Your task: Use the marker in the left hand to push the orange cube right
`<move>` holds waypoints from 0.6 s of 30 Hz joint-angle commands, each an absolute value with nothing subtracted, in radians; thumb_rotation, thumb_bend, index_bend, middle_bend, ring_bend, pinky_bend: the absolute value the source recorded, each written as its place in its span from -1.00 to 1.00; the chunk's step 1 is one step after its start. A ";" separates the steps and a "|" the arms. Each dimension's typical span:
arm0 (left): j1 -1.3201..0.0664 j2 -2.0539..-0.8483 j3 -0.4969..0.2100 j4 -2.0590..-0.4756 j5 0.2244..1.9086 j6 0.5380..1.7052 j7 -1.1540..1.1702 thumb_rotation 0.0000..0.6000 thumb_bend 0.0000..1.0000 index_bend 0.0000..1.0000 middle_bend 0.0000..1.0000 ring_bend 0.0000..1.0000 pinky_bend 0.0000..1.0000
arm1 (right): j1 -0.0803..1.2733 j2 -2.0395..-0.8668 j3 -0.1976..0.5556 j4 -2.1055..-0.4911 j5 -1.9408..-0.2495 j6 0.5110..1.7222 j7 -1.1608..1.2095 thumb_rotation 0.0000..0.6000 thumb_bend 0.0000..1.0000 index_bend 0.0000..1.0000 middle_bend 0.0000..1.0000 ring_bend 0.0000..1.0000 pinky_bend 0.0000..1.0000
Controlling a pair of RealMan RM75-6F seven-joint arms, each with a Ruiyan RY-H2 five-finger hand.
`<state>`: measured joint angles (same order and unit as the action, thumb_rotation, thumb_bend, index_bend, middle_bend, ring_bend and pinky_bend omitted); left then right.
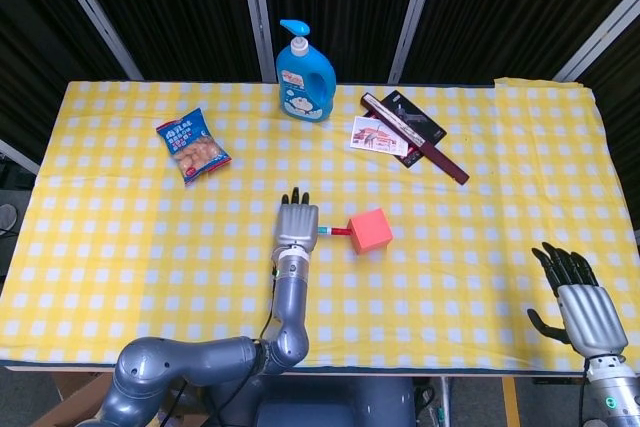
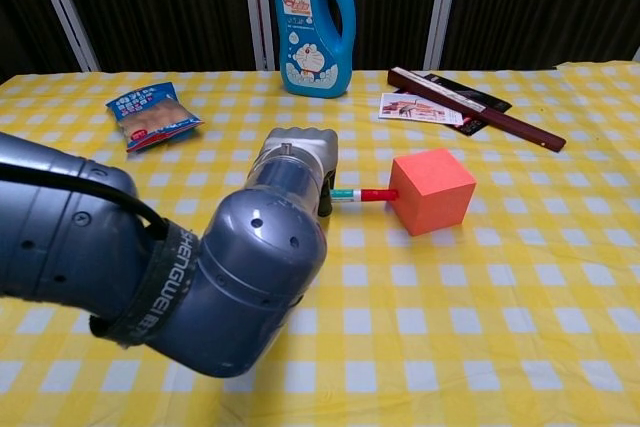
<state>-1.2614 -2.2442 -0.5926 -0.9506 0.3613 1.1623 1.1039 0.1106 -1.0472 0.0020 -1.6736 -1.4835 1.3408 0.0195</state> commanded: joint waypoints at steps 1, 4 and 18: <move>-1.279 -2.257 -0.603 -0.935 0.373 1.158 1.097 1.00 0.05 0.15 -0.74 -0.94 -0.72 | 0.110 -1.046 0.002 -1.674 -1.483 1.342 0.021 1.00 -0.24 -1.00 -1.00 -1.00 -1.00; -1.284 -2.263 -0.610 -0.924 0.377 1.156 1.093 1.00 0.05 0.15 -0.74 -0.94 -0.72 | 0.109 -1.046 0.002 -1.674 -1.484 1.343 0.021 1.00 -0.24 -1.00 -1.00 -1.00 -1.00; -1.220 -2.229 -0.583 -0.972 0.397 1.175 1.093 1.00 0.05 0.15 -0.74 -0.94 -0.72 | 0.107 -1.044 0.002 -1.677 -1.482 1.343 0.018 1.00 -0.24 -1.00 -1.00 -1.00 -1.00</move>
